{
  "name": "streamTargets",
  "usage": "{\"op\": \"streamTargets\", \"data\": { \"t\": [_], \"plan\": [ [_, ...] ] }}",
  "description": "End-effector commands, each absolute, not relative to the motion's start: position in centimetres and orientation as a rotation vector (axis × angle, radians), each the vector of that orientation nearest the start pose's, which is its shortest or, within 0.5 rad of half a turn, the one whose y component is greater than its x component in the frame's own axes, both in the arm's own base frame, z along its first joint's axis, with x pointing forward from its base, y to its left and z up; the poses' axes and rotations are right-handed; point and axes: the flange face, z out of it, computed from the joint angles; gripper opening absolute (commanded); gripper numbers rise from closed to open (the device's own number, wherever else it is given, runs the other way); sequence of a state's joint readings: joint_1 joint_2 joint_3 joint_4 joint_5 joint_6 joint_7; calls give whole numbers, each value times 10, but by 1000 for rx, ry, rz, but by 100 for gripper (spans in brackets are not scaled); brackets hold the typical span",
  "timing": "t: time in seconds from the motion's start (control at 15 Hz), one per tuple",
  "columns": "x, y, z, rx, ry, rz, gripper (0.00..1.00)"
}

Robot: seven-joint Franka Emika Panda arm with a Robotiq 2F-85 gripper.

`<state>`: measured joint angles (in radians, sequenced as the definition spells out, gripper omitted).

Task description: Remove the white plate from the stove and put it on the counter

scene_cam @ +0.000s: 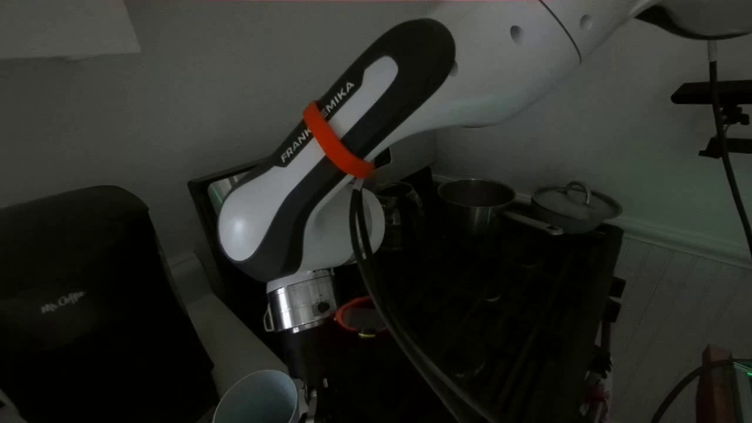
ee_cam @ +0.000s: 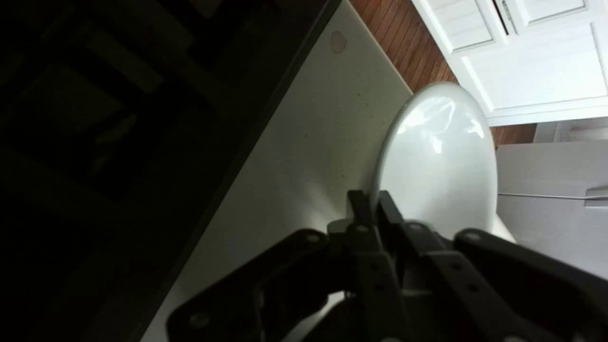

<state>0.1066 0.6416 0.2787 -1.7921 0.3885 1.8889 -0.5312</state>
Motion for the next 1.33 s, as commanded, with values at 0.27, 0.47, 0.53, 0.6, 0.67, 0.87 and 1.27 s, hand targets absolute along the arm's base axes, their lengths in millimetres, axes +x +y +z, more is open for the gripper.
{"op": "streamTargets", "data": {
  "t": [0.27,0.47,0.53,0.6,0.67,0.87,1.27],
  "plan": [
    [526,247,178,-2372,-726,563,2],
    [521,246,179,-2378,-683,566,40],
    [516,243,181,-2391,-650,572,47],
    [511,240,183,-2404,-612,585,53],
    [506,237,185,-2413,-574,595,60],
    [489,228,196,-2456,-445,643,82],
    [447,210,233,-2583,-128,684,100]
  ]
}}
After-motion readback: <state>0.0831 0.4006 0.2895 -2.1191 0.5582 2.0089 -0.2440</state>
